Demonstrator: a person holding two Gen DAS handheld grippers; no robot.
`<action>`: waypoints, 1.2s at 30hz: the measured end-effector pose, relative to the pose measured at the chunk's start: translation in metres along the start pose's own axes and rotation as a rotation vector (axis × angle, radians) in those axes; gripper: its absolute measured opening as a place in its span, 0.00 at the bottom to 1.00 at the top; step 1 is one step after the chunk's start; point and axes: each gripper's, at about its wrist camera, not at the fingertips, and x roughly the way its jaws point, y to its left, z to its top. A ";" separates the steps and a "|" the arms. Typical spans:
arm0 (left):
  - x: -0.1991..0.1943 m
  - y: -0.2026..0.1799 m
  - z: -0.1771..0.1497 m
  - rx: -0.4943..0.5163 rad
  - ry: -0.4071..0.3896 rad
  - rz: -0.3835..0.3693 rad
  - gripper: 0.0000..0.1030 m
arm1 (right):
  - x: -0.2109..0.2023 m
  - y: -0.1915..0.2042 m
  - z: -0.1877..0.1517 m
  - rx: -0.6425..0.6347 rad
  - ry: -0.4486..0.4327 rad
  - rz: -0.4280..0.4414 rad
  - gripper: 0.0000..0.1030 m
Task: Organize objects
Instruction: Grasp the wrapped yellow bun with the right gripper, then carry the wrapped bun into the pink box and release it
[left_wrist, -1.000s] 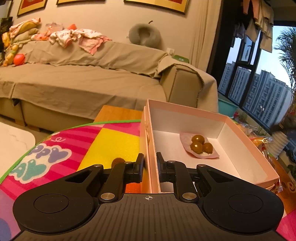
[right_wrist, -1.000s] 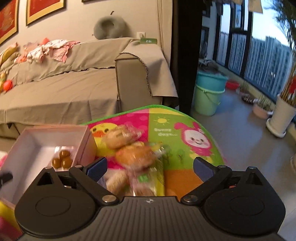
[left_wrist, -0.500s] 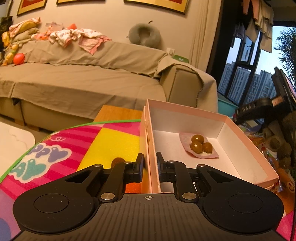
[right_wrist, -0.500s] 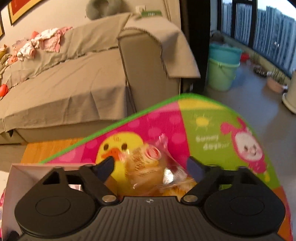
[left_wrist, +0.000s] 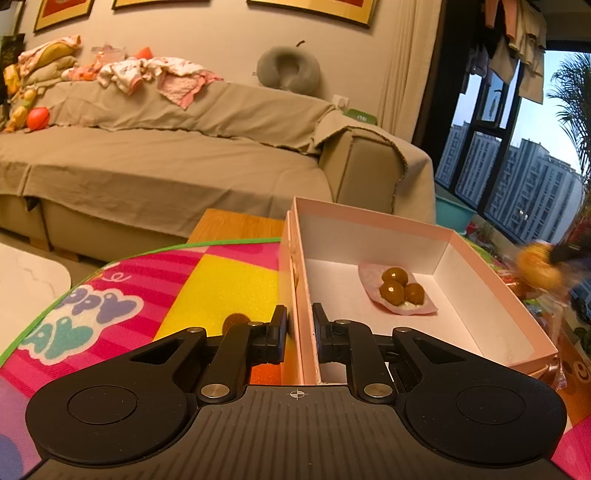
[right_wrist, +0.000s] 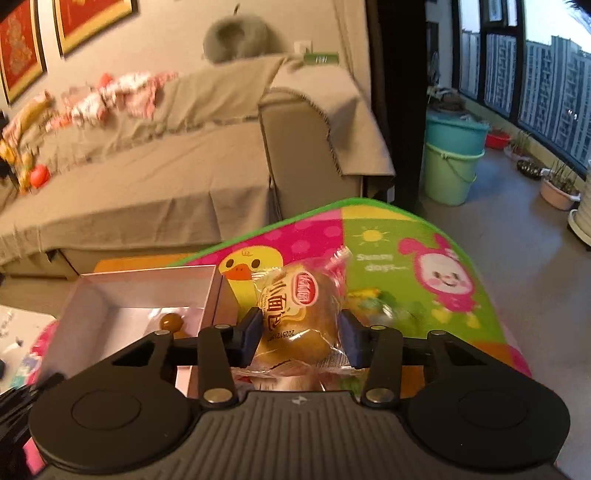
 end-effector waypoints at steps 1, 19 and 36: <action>0.000 0.000 0.000 0.000 0.000 0.000 0.16 | -0.012 -0.004 -0.005 0.009 -0.008 0.005 0.41; 0.000 0.001 -0.002 0.005 -0.006 0.003 0.16 | -0.104 -0.005 -0.174 -0.056 0.107 -0.019 0.69; 0.000 0.001 -0.002 0.005 -0.006 0.003 0.16 | -0.072 0.032 -0.173 -0.221 0.099 -0.171 0.67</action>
